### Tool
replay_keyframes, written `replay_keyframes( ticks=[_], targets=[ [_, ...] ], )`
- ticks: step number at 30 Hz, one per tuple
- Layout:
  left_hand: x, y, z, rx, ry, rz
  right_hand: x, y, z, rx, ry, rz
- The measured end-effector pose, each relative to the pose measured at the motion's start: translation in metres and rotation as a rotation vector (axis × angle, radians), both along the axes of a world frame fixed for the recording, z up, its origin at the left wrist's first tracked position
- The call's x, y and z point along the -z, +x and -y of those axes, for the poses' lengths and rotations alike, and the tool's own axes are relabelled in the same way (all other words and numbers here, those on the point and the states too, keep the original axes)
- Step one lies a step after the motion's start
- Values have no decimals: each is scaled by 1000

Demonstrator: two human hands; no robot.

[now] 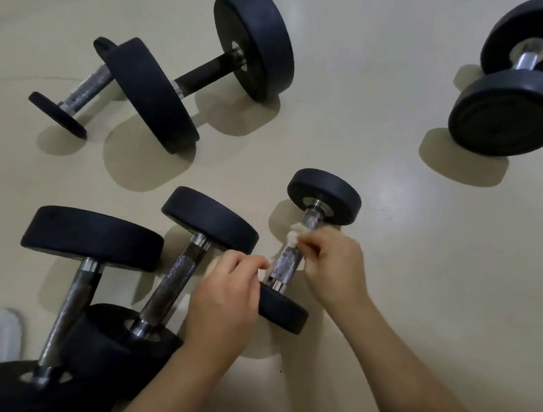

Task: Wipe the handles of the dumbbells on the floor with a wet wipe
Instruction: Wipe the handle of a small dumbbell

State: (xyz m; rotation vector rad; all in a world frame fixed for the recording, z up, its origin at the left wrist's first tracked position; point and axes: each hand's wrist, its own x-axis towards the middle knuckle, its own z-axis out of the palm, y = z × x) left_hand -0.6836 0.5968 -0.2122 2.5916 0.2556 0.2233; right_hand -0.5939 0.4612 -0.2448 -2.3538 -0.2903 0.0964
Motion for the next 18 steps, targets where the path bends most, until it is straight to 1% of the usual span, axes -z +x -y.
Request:
replay_keyframes(
  ticks=[2,3,4,5,7,8,9,10,12,14,15,16,18],
  targets=[
    [3,1,-10,-6,43,-13,-4,-27,-6,-130,58,-196],
    [4,1,-15,-8,47,-15,-6,-29,-7,-153,102,-289],
    [4,1,-19,-11,39,-14,-9,-23,-9,-130,125,-313],
    [3,1,-22,-13,23,-7,-9,-12,-10,-59,130,-248],
    [-3,1,-21,-16,-22,26,-9,17,-9,104,91,-58],
    [-7,1,-19,-16,-44,30,-9,26,-9,130,66,-11],
    [-9,1,-15,-12,-70,20,-9,26,-10,109,63,-15],
    [-11,1,-13,-4,-91,8,-8,20,-12,71,106,-72],
    [-10,3,-17,11,-88,1,-6,-4,-19,-43,179,-260],
    [-6,6,-25,-2,-82,36,-3,-20,-25,-134,165,-402],
    [-4,7,-28,-21,-99,59,-2,-19,-27,-104,186,-413],
    [-2,8,-32,-35,-120,77,0,-11,-29,-10,216,-373],
    [0,8,-36,-35,-130,92,-2,16,-30,194,219,-204]
  ],
)
